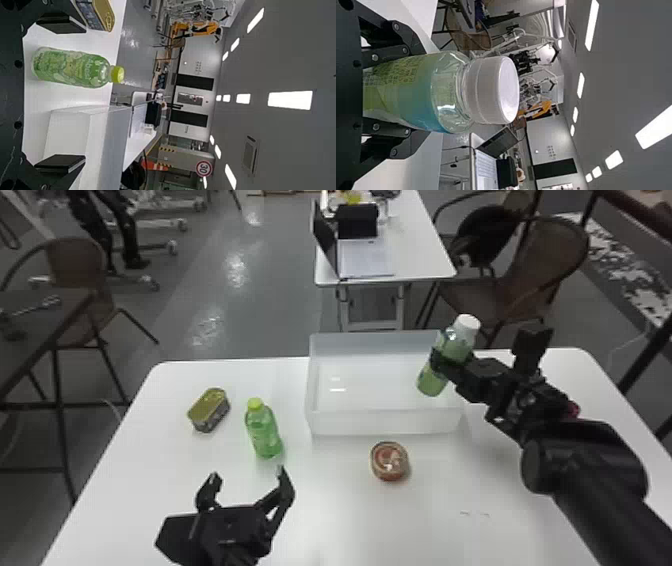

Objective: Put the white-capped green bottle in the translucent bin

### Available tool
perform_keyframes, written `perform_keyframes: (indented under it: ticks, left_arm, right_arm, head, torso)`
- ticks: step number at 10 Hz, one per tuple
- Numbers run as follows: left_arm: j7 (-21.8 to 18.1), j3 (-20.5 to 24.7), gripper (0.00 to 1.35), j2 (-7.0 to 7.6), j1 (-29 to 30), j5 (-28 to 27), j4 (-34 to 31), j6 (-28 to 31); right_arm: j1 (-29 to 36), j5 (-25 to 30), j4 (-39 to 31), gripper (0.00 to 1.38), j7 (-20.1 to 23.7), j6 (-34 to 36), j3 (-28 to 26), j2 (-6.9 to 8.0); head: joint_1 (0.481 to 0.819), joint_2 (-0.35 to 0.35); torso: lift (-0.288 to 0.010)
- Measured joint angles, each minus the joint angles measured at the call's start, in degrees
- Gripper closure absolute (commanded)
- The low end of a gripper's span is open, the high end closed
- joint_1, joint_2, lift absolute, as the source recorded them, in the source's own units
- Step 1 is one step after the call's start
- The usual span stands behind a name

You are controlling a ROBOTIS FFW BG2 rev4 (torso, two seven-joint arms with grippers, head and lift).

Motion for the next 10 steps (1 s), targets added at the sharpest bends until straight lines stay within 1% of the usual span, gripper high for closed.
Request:
perform_keyframes:
  ticks: [1, 2, 3, 4, 5, 6, 7, 8, 9, 10]
  left_arm:
    - [0.0, 0.1, 0.15, 0.33, 0.2, 0.6, 0.1, -0.3]
    - [-0.1, 0.0, 0.15, 0.26, 0.3, 1.1, 0.5, -0.4]
    - [-1.7, 0.4, 0.15, -0.71, 0.2, 1.0, 1.0, -0.4]
    - [-4.0, 1.5, 0.15, -2.18, 0.0, 0.4, 1.1, -0.1]
    - [-6.3, 3.0, 0.15, -3.25, -0.1, -0.7, 1.2, 0.5]
    - [-7.5, 4.2, 0.15, -3.45, -0.1, -1.4, 1.3, 0.8]
    - [-7.8, 4.7, 0.15, -3.51, -0.1, -1.6, 1.3, 0.8]
    - [-7.8, 4.9, 0.15, -3.52, 0.0, -1.7, 1.2, 0.7]
    - [-7.6, 4.8, 0.15, -3.52, 0.0, -1.6, 1.1, 0.5]
    - [-7.4, 4.7, 0.15, -3.52, -0.2, -1.7, 1.1, 0.3]
  right_arm:
    - [-1.9, -0.6, 3.9, 0.4, -0.7, -0.7, 0.4, -0.44]
    - [-3.2, -1.3, 6.8, 0.0, -0.7, -1.7, 0.5, -0.64]
    - [-4.4, -2.0, 9.3, 0.0, -0.5, -2.4, 0.5, -0.82]
    - [-5.6, -2.4, 11.1, 0.26, -0.1, -2.6, 0.5, -0.81]
    - [-6.5, -3.0, 12.3, 0.51, 0.5, -2.8, 0.5, -0.71]
    - [-6.6, -3.7, 12.3, 0.52, 0.9, -3.1, 0.5, -0.47]
    - [-6.2, -4.6, 11.4, 0.48, 1.3, -3.2, 0.6, -0.24]
    - [-4.6, -5.6, 8.6, 0.48, 2.4, -2.7, 0.6, -0.04]
    - [-0.8, -5.9, 1.7, 0.48, 2.3, -0.3, 0.6, -0.08]
    - [4.6, -5.6, -8.2, 0.48, 0.5, 2.9, 0.6, -0.44]
  head:
    - [0.695, 0.094]
    - [0.695, 0.085]
    - [0.695, 0.081]
    - [0.695, 0.074]
    - [0.695, 0.066]
    - [0.695, 0.076]
    - [0.695, 0.081]
    - [0.695, 0.091]
    - [0.695, 0.104]
    - [0.695, 0.11]
  torso:
    - [-0.043]
    - [-0.043]
    - [-0.043]
    - [-0.043]
    - [-0.043]
    - [-0.043]
    - [-0.043]
    - [-0.043]
    - [-0.043]
    - [-0.043]
